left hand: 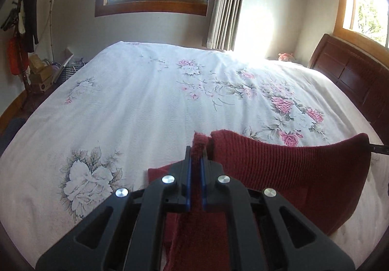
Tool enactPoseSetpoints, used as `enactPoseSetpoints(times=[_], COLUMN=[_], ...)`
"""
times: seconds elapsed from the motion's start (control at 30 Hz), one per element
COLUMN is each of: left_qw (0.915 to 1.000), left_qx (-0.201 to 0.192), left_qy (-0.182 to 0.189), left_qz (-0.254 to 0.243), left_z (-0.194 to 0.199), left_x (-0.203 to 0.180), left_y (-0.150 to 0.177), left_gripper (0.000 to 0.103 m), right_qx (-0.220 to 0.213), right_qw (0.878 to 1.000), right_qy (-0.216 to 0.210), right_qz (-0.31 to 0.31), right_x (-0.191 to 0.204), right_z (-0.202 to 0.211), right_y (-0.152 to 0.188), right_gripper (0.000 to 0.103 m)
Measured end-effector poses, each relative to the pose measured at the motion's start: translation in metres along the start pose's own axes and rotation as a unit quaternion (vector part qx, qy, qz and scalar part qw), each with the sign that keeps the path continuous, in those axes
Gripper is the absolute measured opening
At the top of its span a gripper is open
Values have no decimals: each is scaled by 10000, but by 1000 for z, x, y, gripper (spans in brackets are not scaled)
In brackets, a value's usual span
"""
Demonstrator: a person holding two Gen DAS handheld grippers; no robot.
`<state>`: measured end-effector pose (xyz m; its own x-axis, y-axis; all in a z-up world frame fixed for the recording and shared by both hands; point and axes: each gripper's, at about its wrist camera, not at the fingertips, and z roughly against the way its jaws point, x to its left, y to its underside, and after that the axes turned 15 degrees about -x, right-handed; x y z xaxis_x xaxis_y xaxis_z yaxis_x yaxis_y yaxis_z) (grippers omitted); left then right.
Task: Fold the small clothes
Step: 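Lift the hem with both grippers and carry it toward the collar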
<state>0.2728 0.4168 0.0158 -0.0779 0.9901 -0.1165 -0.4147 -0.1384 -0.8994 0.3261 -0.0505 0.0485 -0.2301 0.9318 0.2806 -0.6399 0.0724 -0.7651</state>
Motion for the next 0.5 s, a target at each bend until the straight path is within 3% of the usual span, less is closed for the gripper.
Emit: enactPoseSetpoints(times=[0.17, 0.5], left_qw=[9992, 9924], left_qx=[213, 977], left_qy=[-335, -740], left_qz=[-27, -86], left_z=[-62, -143], left_x=[-1, -1], left_y=[3, 67], left_gripper=[4, 4], right_qx=[238, 793], right_qw=[9991, 9933], right_qy=[319, 844], right_qz=[-141, -14], right_x=[-15, -26], right_z=[-60, -152], right_y=[-13, 18], right_gripper=[6, 6])
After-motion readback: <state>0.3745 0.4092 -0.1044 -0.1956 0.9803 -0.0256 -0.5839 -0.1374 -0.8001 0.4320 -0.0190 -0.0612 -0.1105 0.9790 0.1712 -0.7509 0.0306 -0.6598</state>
